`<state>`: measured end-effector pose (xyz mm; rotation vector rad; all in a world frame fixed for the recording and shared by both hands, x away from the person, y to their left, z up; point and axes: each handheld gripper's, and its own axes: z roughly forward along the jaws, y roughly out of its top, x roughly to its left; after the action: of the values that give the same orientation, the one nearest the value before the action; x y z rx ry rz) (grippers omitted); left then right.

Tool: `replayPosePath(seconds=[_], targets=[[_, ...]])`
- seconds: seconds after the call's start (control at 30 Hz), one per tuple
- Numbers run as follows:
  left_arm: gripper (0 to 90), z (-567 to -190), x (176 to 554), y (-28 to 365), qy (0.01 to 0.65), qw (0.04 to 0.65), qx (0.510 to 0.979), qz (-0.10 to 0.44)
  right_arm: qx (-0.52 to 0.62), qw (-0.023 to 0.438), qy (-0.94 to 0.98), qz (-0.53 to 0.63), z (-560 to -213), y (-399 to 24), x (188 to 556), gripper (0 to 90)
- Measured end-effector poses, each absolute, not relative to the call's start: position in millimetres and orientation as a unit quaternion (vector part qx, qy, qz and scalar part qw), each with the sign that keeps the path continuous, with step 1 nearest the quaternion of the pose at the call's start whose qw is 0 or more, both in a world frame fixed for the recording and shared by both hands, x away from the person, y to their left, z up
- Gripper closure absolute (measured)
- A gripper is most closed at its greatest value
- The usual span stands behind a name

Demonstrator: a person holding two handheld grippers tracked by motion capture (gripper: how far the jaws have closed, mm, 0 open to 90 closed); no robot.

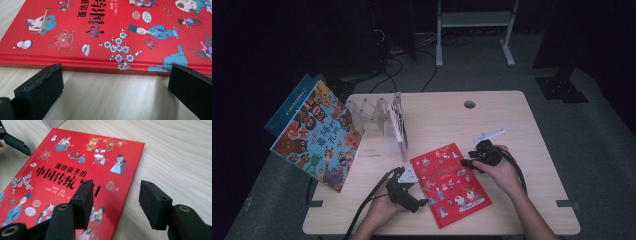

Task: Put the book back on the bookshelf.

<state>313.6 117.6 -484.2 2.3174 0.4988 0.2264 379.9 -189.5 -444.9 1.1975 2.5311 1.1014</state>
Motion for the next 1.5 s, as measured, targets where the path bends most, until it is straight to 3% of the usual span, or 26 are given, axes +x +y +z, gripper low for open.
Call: replayPosePath(seconds=[0.33, 0.7, 0.87, 1.2, 1.5], targets=[[0.0, -484.3, 322.2, 104.4, 0.194, 0.371, 0.904, 0.088, 0.382, 0.058, 0.865, 0.321, -445.1, -193.2, 381.8, 42.3], [0.0, -484.3, 322.1, 104.3, 0.194, 0.37, 0.904, 0.089, 0.424, -0.003, 0.858, 0.289, -450.0, -192.4, 398.7, 54.5], [0.0, -484.3, 322.1, 104.3, 0.193, 0.37, 0.904, 0.089, 0.427, -0.01, 0.863, 0.27, -450.3, -188.8, 404.8, 57.0], [0.0, -484.3, 322.2, 104.3, 0.193, 0.37, 0.904, 0.089, 0.433, -0.05, 0.865, 0.248, -450.9, -188.5, 414.8, 53.3], [0.0, -484.4, 322.4, 104.3, 0.192, 0.37, 0.905, 0.089, 0.441, -0.057, 0.864, 0.236, -449.6, -185.6, 417.8, 54.2]])
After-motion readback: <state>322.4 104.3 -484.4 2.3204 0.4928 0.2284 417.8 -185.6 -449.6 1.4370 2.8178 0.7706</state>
